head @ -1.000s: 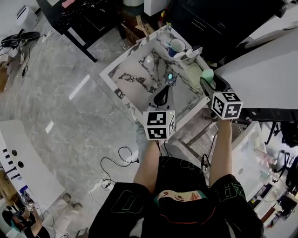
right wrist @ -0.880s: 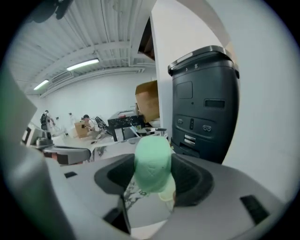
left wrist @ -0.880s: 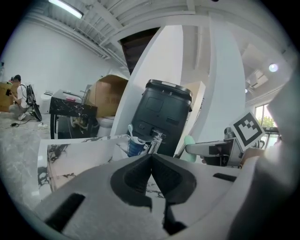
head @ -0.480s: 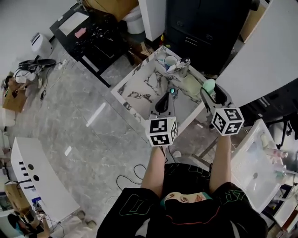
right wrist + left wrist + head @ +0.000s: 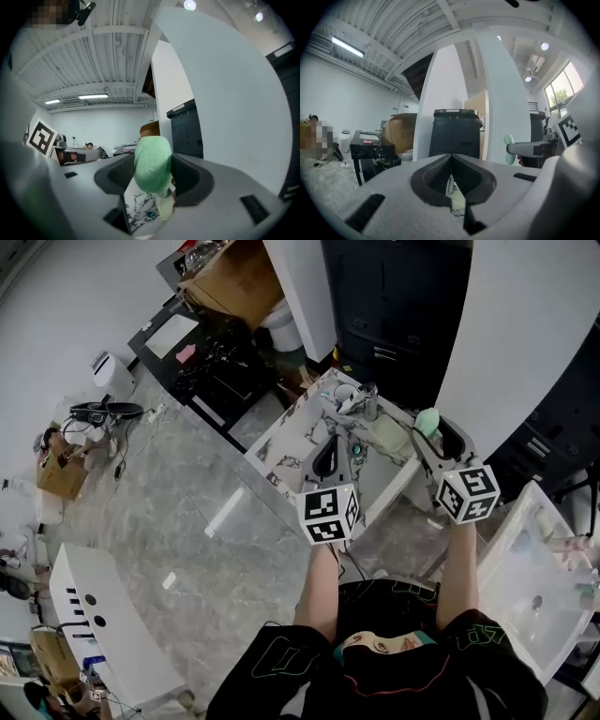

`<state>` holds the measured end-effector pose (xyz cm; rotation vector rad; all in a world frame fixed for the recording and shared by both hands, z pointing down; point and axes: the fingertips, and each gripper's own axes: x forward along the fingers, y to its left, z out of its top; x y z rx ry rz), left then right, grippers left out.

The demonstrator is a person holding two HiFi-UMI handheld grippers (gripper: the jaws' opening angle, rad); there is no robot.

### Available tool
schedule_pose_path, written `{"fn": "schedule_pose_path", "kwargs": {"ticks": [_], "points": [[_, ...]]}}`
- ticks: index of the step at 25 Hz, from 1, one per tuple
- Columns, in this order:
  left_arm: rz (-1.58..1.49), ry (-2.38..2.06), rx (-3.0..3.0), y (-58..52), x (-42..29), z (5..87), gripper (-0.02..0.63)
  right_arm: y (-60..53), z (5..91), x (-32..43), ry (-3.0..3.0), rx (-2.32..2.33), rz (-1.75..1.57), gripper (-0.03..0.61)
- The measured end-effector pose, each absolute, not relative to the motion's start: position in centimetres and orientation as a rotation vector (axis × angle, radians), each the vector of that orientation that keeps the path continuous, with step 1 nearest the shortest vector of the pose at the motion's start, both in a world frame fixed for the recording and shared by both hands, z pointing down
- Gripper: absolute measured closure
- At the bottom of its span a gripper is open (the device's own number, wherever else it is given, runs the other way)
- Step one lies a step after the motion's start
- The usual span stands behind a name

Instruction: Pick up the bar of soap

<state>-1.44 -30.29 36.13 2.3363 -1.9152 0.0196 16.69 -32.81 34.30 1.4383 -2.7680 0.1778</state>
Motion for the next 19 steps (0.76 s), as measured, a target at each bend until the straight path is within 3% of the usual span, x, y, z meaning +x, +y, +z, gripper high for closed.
{"fn": "schedule_pose_path", "kwargs": {"ticks": [19], "points": [[0.060, -1.988, 2.326, -29.51, -1.27, 35.62, 0.606, -32.99, 34.33, 16.85, -2.821, 1.383, 0.122, 0.327]]}}
